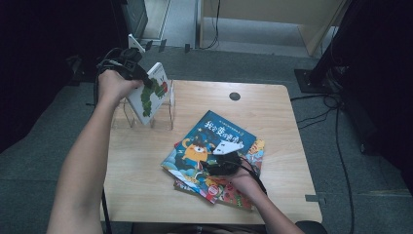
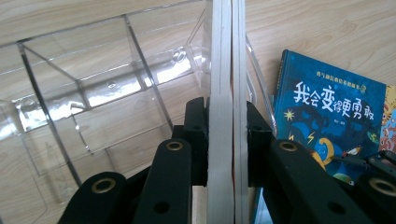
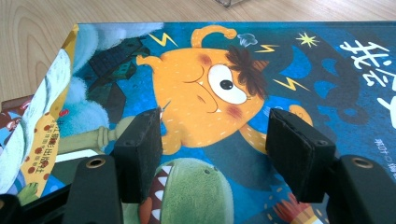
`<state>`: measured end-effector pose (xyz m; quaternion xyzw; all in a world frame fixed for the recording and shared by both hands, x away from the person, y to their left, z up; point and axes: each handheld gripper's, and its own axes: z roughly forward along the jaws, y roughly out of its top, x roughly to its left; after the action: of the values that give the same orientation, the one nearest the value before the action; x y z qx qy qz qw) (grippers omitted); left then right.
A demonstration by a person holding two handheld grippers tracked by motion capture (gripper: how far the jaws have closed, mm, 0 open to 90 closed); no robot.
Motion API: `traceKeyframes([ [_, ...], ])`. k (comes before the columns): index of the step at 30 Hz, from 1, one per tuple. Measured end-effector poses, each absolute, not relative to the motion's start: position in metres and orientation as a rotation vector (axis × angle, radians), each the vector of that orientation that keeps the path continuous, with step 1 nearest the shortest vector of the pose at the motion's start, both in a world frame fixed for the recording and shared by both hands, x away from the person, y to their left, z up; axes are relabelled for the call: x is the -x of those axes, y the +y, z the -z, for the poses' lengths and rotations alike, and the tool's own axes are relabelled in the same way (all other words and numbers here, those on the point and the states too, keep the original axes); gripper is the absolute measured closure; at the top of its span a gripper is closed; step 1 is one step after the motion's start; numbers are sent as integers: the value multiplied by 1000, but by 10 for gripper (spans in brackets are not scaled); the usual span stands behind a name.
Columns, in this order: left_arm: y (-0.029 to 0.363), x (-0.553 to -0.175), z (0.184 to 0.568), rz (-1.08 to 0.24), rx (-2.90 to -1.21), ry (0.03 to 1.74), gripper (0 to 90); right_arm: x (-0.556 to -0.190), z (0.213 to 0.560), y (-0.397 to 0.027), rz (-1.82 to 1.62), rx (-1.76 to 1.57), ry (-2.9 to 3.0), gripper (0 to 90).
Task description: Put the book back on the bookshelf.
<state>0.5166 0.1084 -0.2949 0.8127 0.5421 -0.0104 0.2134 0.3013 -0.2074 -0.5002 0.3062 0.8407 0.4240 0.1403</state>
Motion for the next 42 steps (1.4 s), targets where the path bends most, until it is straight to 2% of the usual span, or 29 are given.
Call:
traceKeyframes([
  [42,77,-538,333,16,-2357,1571,753,-302,500,-206,-1225,-887,2430,360],
])
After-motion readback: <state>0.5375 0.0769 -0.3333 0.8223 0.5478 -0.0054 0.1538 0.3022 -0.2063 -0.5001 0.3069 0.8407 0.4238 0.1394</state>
